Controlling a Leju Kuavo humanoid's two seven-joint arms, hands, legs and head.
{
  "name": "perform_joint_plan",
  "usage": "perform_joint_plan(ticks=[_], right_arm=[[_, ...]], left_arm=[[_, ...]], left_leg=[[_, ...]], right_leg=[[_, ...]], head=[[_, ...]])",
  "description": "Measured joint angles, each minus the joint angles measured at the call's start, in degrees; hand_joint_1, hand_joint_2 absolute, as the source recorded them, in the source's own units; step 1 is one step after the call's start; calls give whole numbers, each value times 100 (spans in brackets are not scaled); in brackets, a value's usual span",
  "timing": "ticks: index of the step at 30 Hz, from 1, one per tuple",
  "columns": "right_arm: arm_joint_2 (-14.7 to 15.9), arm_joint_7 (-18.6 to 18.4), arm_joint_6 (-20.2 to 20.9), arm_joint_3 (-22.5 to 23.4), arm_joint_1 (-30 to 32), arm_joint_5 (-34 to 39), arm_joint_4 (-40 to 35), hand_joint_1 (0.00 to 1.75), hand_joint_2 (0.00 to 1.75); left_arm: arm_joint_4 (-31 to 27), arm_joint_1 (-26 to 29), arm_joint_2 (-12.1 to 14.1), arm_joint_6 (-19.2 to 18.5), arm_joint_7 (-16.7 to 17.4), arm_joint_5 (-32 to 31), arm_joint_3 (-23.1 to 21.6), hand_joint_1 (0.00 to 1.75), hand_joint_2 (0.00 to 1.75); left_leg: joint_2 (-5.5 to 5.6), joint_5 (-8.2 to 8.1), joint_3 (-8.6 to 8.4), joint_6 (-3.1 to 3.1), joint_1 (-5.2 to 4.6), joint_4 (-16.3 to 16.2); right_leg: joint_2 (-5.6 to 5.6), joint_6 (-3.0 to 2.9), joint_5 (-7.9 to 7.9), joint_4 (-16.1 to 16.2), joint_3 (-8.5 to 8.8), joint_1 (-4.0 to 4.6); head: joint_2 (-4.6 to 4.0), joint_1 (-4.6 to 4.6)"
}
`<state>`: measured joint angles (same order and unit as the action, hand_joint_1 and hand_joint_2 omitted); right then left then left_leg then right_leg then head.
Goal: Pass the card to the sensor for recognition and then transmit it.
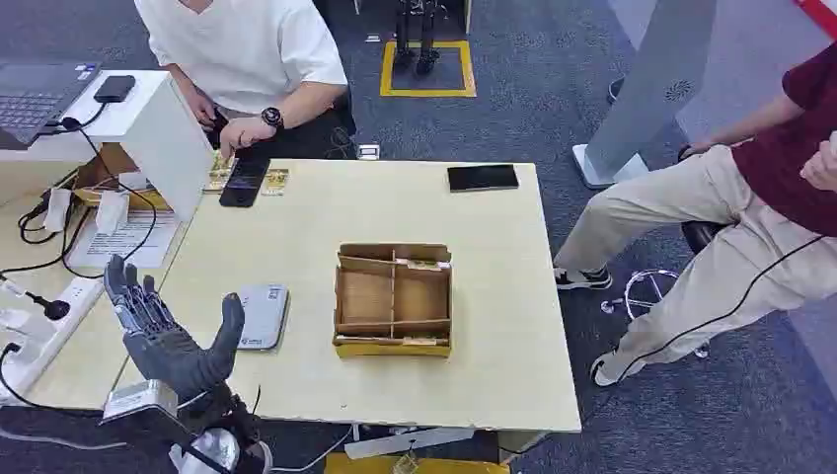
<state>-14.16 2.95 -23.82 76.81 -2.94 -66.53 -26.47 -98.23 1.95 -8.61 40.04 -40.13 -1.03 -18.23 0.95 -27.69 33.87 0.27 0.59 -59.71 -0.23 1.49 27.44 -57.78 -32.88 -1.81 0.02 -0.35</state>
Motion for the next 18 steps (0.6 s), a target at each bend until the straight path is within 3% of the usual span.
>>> perform_joint_plan(ticks=[18], right_arm=[[0,-103,-22,-44,4,-144,2,0,175]], left_arm=[[15,0,0,0,-2,22,7,0,175]], left_leg=[[0,0,0,0,0,0]], right_leg=[[0,0,0,0,0,0]], head=[[0,0]])
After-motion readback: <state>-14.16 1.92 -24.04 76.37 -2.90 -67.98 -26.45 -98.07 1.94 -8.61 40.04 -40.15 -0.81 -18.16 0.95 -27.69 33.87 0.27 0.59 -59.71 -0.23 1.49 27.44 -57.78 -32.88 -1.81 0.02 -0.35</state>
